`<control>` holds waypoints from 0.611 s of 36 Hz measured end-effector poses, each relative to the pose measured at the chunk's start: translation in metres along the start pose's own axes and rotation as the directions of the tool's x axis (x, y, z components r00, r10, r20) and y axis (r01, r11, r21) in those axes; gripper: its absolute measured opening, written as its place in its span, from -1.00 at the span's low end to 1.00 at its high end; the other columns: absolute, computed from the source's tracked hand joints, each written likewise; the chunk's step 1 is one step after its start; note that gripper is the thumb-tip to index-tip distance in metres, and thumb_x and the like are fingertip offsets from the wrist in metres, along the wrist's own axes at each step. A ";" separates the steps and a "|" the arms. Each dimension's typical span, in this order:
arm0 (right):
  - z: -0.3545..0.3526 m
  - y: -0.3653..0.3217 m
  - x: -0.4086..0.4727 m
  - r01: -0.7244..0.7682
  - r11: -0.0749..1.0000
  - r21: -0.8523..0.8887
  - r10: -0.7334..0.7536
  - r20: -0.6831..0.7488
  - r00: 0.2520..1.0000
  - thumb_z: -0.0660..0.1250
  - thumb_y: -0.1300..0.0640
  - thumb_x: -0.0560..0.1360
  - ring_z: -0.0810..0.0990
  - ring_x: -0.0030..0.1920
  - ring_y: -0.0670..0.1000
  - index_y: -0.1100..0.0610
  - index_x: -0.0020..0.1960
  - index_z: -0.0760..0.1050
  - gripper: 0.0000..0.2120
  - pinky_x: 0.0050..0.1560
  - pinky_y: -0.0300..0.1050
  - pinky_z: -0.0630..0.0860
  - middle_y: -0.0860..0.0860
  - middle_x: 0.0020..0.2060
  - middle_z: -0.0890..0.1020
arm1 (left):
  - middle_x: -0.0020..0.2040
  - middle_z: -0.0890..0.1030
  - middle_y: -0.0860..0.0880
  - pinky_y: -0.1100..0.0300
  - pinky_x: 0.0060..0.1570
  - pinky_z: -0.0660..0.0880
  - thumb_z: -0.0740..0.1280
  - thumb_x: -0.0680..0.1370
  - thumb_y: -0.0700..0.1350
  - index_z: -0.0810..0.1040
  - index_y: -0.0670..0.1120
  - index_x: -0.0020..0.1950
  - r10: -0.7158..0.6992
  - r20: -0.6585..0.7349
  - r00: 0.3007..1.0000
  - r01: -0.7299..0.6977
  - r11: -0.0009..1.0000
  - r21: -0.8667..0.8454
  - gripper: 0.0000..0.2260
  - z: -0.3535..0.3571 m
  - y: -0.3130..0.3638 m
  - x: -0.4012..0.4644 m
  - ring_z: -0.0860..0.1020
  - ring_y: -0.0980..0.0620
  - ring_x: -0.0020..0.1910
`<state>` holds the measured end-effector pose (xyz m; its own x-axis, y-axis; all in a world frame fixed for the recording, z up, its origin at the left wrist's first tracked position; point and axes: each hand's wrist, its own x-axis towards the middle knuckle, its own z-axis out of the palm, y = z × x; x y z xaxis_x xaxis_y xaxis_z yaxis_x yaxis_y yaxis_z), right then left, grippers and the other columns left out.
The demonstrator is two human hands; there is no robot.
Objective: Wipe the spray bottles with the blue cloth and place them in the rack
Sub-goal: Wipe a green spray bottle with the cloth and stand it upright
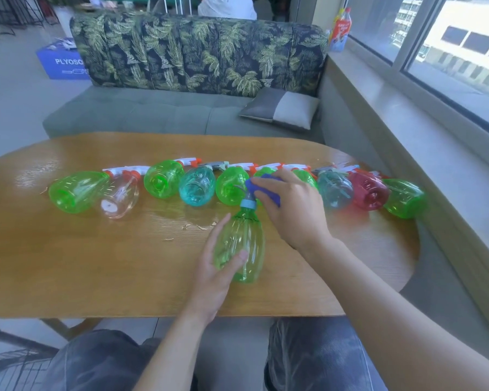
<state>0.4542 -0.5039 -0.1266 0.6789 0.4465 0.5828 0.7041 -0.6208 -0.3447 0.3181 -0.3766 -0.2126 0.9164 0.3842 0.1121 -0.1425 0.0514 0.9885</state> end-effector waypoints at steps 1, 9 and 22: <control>0.000 -0.003 -0.003 0.043 0.999 0.026 -0.044 0.032 0.999 0.41 -0.02 0.62 0.66 -0.13 0.08 -0.12 0.22 0.71 -0.79 -0.23 -0.09 0.54 -0.10 0.10 0.66 | 0.54 0.41 0.42 0.03 0.50 0.43 0.53 0.42 0.22 0.45 0.43 0.52 -0.005 -0.010 1.000 0.004 1.000 -0.011 -0.34 0.000 0.000 0.000 0.32 0.36 0.57; -0.006 0.010 0.006 -0.085 0.994 -0.065 0.082 -0.040 0.996 0.39 -0.01 0.62 0.65 -0.10 0.16 -0.14 0.23 0.70 -0.78 -0.25 -0.06 0.49 -0.07 0.04 0.64 | 0.56 0.40 0.41 -0.15 0.65 0.24 0.52 0.43 0.23 0.44 0.43 0.53 -0.015 0.024 1.000 0.015 1.000 0.013 -0.33 0.000 0.002 0.000 0.28 0.33 0.60; -0.007 0.008 0.002 0.004 0.998 -0.058 -0.005 -0.009 1.000 0.41 -0.01 0.59 0.64 -0.19 0.15 -0.13 0.20 0.71 -0.79 -0.33 -0.12 0.39 -0.09 -0.02 0.63 | 0.57 0.41 0.36 -0.19 0.65 0.25 0.53 0.44 0.19 0.46 0.41 0.52 -0.009 0.011 1.000 0.009 1.000 -0.019 -0.35 -0.001 -0.002 0.002 0.30 0.26 0.62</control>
<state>0.4596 -0.5126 -0.1235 0.6738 0.4436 0.5910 0.6935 -0.6556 -0.2987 0.3203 -0.3753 -0.2147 0.9218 0.3735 0.1043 -0.1409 0.0722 0.9874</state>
